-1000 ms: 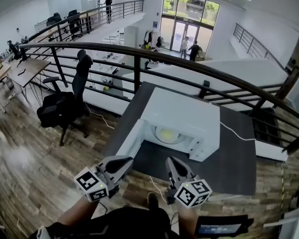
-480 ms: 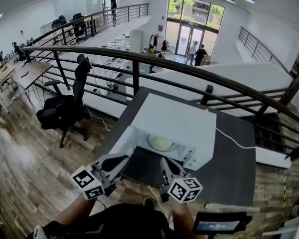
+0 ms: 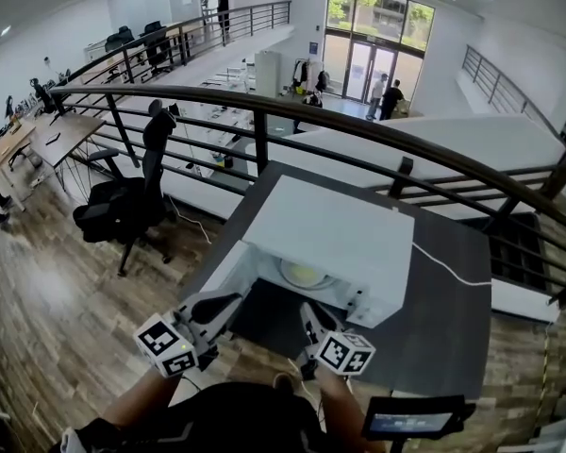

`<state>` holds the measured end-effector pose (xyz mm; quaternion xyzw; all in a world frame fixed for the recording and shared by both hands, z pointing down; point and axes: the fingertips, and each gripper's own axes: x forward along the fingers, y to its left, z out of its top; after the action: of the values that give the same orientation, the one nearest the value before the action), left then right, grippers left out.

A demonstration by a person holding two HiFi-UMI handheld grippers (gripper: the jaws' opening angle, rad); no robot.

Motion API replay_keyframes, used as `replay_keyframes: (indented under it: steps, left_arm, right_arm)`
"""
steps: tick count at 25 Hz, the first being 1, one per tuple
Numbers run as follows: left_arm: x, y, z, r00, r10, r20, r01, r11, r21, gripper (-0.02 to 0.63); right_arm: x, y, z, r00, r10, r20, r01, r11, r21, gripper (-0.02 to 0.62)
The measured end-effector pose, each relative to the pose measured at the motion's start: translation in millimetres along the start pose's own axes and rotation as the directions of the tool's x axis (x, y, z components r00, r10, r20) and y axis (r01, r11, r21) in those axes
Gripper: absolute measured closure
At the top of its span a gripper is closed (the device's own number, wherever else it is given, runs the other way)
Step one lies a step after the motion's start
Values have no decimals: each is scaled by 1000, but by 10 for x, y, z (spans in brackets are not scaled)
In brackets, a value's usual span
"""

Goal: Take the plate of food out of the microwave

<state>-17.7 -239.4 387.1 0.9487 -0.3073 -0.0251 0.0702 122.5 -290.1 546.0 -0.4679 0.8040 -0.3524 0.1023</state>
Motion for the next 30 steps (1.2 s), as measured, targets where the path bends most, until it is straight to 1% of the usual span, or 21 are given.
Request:
replay_keyframes:
  steps: [3,5,8,10,13,15,17,19,21,23,25,30]
  left_arm:
    - [40,4,-21,1000,2,-2,-2,1000,7,601]
    - [72,25,-39,1000,7,3,-7,1000,11,601]
    - [142,54,-32,1000,5,14,-6,1000,9,601]
    - [196,33,-24,1000,-7,10,6,1000,21,601]
    - [252,16,-63,1000,-17,0,17,999,32,601]
    - [267,58,-86,1000,-5,0,5,999,32,601]
    - [254,118,-89,1000,21,-5,-21,1000,22,601]
    - [237,153,-120,999,38,-26,-38,999,16,601]
    - [250,170,-118,999,47,-21,-46,999,22,601]
    - [246,196,-113,998,59,-15,-58,998,28,601]
    - [205,223,-114,996,82,-22,-81,996,29,601]
    - [133,303,-91,991,131,-31,-130,991,33,601]
  right_arm:
    - [54,-201,-112,1000,-23,-16,24,997,78,524]
    - [97,-355,-177,999,-38,-15,40,990,133,497]
    - [170,-536,-269,998,-57,2,55,969,241,457]
    - [212,-649,-340,997,-73,5,68,954,293,431]
    - [288,-827,-426,995,-95,6,87,931,355,422]
    - [377,-930,-492,995,-97,-1,89,906,414,388]
    - [476,-989,-577,996,-94,-12,88,873,480,373]
    - [529,-1048,-669,995,-100,-23,96,832,546,364]
    - [574,-1143,-737,993,-114,-28,107,786,609,351]
    - [652,-1237,-783,991,-131,-27,116,747,655,337]
    - [739,-1284,-819,990,-139,-30,122,721,682,337]
    - [925,-1375,-854,988,-149,-42,132,668,733,336]
